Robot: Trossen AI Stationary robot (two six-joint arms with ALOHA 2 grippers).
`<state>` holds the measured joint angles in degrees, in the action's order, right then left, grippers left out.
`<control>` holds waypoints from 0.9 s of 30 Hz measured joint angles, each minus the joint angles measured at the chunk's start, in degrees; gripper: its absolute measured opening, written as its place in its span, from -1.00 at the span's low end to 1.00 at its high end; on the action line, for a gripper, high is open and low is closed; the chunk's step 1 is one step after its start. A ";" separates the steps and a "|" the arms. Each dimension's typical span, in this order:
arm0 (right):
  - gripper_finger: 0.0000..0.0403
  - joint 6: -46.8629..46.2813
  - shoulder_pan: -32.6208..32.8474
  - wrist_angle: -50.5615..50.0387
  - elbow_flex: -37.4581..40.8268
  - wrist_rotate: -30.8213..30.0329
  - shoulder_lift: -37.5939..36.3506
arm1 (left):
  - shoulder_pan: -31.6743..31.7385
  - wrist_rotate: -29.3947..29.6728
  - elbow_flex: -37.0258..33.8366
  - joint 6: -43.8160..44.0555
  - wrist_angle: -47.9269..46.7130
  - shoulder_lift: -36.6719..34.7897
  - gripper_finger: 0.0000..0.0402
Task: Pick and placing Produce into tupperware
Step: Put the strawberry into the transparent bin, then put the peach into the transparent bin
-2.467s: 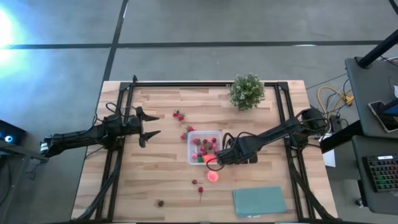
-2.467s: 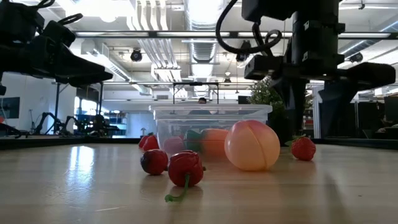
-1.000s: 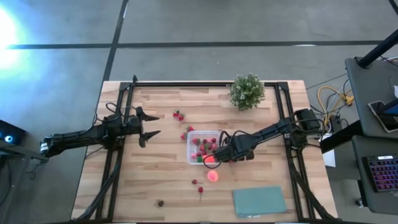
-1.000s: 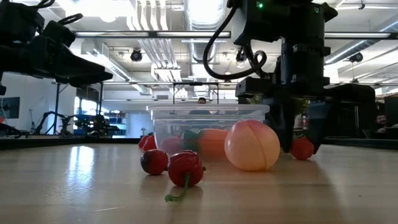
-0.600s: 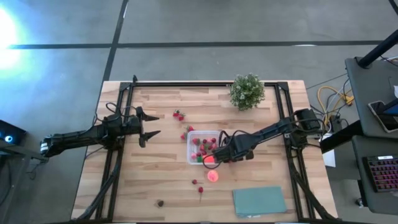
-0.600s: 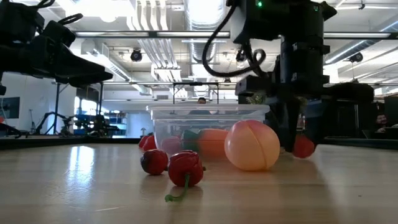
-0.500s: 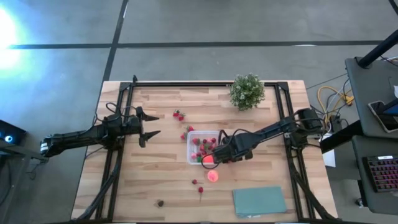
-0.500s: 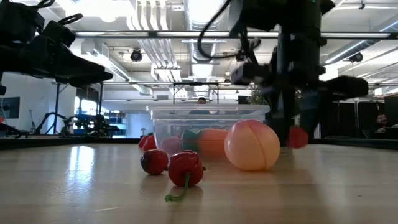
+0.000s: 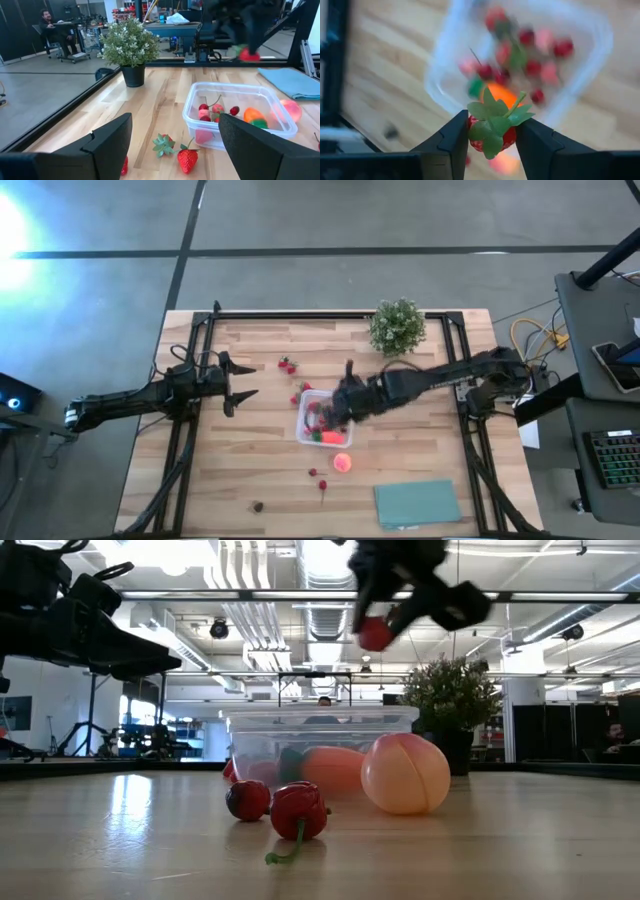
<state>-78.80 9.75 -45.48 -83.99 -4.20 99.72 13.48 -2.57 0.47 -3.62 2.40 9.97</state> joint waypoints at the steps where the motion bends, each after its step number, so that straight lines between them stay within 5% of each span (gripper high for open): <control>1: -0.32 1.16 -1.04 0.27 -0.90 -0.18 0.40 | 0.02 0.00 0.00 0.00 0.15 0.01 0.41; 19: 0.22 9.62 -6.06 -0.17 -5.72 -0.36 5.07 | 0.00 -0.02 -0.01 0.00 0.07 0.05 0.41; 27: 0.24 12.34 -6.03 2.66 -7.17 -1.58 5.00 | 0.01 0.00 -0.02 0.00 0.10 0.03 0.41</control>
<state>-66.47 3.73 -42.81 -91.16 -5.78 104.73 13.49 -2.57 0.45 -3.62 2.50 10.00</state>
